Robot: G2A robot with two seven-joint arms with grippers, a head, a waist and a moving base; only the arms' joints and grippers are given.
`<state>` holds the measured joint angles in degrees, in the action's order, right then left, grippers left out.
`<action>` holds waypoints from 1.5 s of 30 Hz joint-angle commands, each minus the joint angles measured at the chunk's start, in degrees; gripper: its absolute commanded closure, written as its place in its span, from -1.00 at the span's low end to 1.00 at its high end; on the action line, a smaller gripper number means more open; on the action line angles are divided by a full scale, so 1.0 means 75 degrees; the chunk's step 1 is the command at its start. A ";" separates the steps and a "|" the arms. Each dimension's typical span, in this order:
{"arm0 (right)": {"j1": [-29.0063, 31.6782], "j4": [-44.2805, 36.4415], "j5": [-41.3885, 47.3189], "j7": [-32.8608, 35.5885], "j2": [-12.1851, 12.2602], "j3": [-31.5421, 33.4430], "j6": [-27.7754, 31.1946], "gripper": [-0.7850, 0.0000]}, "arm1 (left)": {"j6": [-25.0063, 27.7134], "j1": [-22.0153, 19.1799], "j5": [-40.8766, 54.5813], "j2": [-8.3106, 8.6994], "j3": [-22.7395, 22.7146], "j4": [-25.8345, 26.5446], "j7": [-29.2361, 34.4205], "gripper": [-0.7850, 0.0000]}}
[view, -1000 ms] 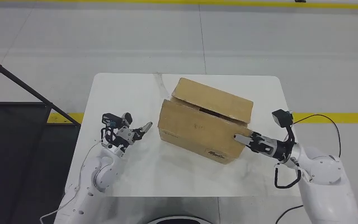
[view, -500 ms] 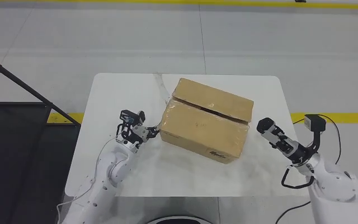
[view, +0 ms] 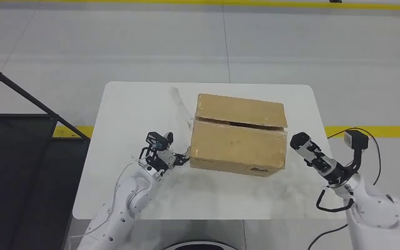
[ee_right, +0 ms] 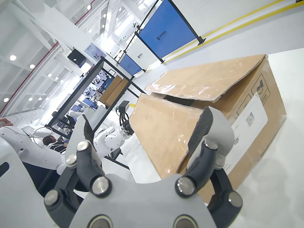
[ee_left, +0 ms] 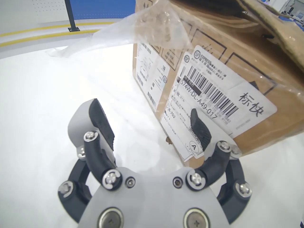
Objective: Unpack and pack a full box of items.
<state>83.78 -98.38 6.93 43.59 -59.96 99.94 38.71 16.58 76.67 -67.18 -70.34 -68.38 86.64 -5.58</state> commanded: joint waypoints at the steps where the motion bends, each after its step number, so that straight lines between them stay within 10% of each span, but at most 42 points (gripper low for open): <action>1: -0.0008 0.0017 0.0011 -0.0006 0.0008 -0.0009 0.0016 -1.00 | 0.0025 0.0073 -0.0072 0.0002 0.0027 0.0081 -0.0011 -1.00; 17: 0.0265 -0.0224 -0.0517 -0.0448 0.0069 0.0161 0.0034 -1.00 | -0.0718 0.0354 -0.0678 0.0083 -0.0591 0.0231 -0.0262 -1.00; 36: 0.0866 -0.0501 -0.0615 -0.0782 0.0134 0.0536 -0.0021 -1.00 | -0.2818 -0.2682 -0.2617 -0.0501 0.0998 -0.2857 -0.0905 -1.00; 45: 0.1070 -0.0438 -0.0589 -0.0875 0.0154 0.0617 -0.0003 -1.00 | -0.3353 -0.2673 -0.2430 -0.0603 0.0841 -0.2912 -0.1682 -1.00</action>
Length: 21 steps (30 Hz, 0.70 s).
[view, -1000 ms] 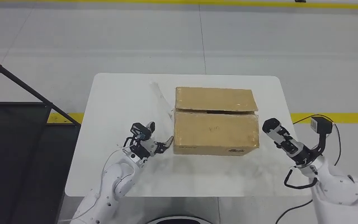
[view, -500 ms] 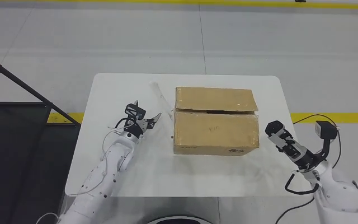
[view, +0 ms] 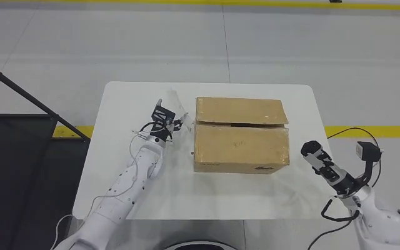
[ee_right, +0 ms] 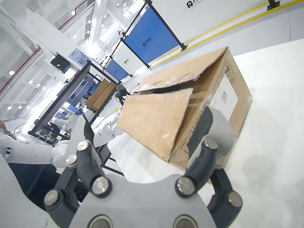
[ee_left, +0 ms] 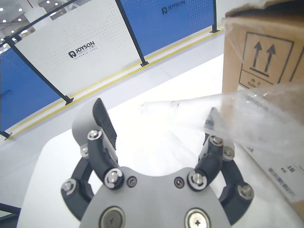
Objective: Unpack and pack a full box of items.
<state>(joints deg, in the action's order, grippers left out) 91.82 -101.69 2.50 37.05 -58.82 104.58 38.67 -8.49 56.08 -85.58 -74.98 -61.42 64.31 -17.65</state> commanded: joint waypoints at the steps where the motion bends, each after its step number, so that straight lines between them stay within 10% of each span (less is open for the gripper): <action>1: -0.0006 0.0008 0.0008 0.0006 0.0005 -0.0008 -0.0002 -1.00 | -0.0002 0.0153 0.0056 0.0035 -0.0185 0.0151 -0.0139 -1.00; 21: -0.1038 0.0413 0.0364 0.0506 0.0100 -0.0545 -0.0040 -1.00 | 0.0168 0.3008 0.0208 0.0413 -0.1918 0.2272 -0.0658 -1.00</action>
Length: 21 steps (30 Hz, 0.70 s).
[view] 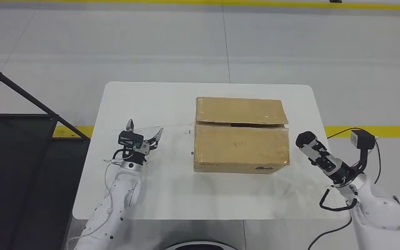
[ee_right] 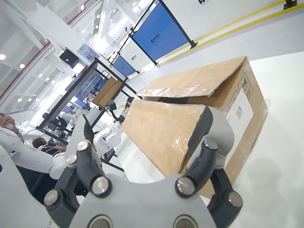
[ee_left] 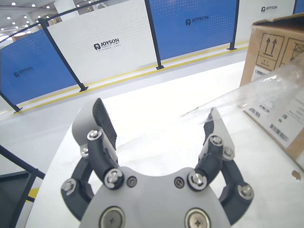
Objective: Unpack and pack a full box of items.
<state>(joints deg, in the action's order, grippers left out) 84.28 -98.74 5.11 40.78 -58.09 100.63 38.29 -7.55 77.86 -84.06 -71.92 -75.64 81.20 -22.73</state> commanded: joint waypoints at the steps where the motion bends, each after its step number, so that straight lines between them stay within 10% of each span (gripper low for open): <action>1: -0.0058 0.0043 0.0038 0.0017 0.0006 -0.0037 0.0023 -1.00 | 0.0084 0.0180 0.0026 0.0010 -0.0053 0.0038 0.0041 -1.00; 21: -0.0131 -0.0106 -0.0377 -0.0041 0.0063 -0.0102 -0.0630 -1.00 | 0.1792 0.1239 0.0146 0.0144 -0.0492 0.0796 0.0375 -1.00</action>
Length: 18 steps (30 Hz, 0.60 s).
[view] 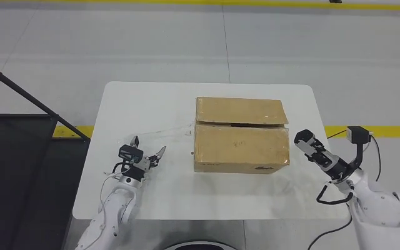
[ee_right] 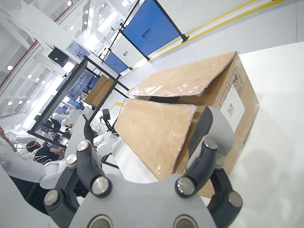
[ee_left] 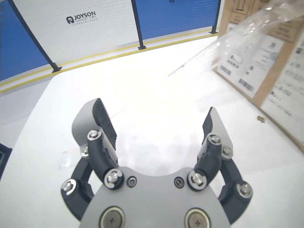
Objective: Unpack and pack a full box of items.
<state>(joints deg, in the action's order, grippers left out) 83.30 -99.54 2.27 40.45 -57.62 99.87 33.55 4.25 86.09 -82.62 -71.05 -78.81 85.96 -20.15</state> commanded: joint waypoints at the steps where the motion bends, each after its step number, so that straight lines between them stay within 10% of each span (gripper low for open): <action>1: -0.0001 0.0001 0.0001 0.0003 0.0000 -0.0001 0.0002 -1.00 | 0.0412 0.0278 -0.0068 0.0054 -0.0143 0.0342 0.0057 -1.00; 11: -0.0318 0.0172 0.0045 0.0101 0.0015 -0.0163 -0.0307 -1.00 | 0.3584 0.1459 0.1197 0.0329 -0.1153 0.1732 0.0048 -1.00; 18: -0.1315 0.1370 0.1855 0.1187 0.0041 -0.0505 -0.0724 -1.00 | 0.4144 0.1700 0.1974 0.0380 -0.1457 0.1941 0.0004 -1.00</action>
<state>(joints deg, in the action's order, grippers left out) 74.57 -90.53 14.31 46.97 -57.39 96.37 28.02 35.45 98.70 -68.20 -68.20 -89.70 100.43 -19.97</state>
